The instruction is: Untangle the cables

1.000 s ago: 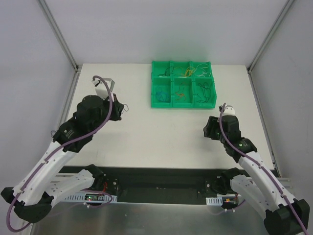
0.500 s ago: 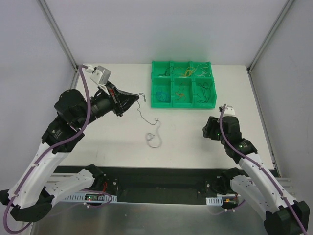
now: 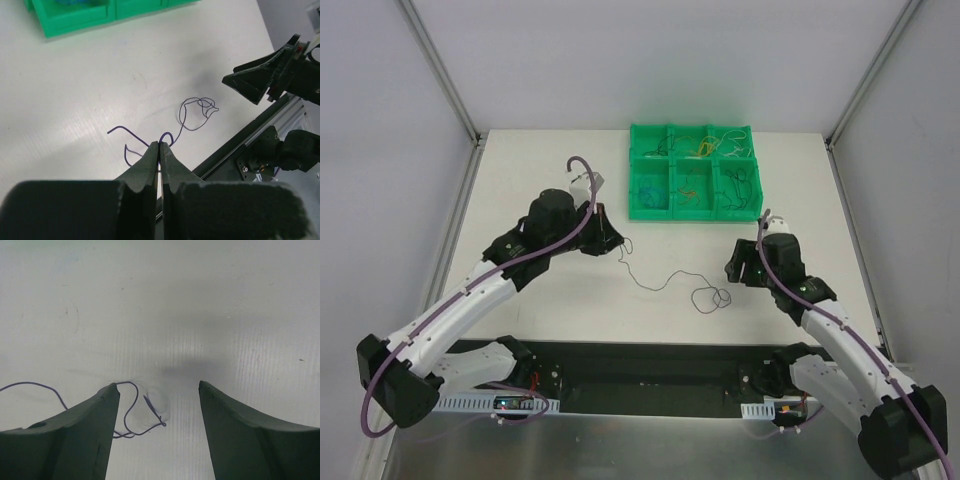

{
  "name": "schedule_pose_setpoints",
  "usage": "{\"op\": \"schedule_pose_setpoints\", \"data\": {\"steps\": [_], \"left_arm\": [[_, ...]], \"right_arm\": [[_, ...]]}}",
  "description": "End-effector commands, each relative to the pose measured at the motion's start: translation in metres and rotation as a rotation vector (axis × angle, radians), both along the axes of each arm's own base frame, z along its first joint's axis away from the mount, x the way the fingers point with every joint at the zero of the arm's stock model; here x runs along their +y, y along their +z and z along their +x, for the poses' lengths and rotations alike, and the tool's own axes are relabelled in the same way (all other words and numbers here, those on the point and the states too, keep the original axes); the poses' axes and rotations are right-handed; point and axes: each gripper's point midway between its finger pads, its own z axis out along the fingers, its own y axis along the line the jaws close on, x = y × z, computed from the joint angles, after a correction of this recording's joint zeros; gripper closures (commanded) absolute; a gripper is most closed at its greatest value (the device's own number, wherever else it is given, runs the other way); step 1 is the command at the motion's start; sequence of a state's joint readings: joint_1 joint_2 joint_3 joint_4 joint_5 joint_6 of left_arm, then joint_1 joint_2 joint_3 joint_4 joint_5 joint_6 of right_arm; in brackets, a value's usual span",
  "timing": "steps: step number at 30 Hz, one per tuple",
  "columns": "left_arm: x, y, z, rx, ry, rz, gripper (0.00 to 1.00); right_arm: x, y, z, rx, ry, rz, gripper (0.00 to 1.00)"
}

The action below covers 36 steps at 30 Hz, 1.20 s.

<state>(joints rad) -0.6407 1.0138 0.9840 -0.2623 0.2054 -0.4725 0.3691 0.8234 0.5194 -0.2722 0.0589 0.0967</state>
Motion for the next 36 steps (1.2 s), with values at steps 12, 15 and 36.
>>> {"op": "schedule_pose_setpoints", "data": {"steps": [12, 15, 36], "left_arm": [[-0.117, -0.071, -0.007, 0.372, -0.284, -0.141, 1.0], [-0.147, -0.081, -0.009, 0.432, -0.345, -0.147, 1.0], [-0.056, -0.054, -0.006, 0.269, -0.299, -0.107, 0.04]], "right_arm": [[0.024, -0.032, -0.032, 0.318, -0.054, 0.173, 0.18], [0.011, -0.03, -0.035, 0.282, -0.11, 0.169, 0.18], [0.022, -0.036, -0.026, 0.295, 0.049, 0.133, 0.1]]}}
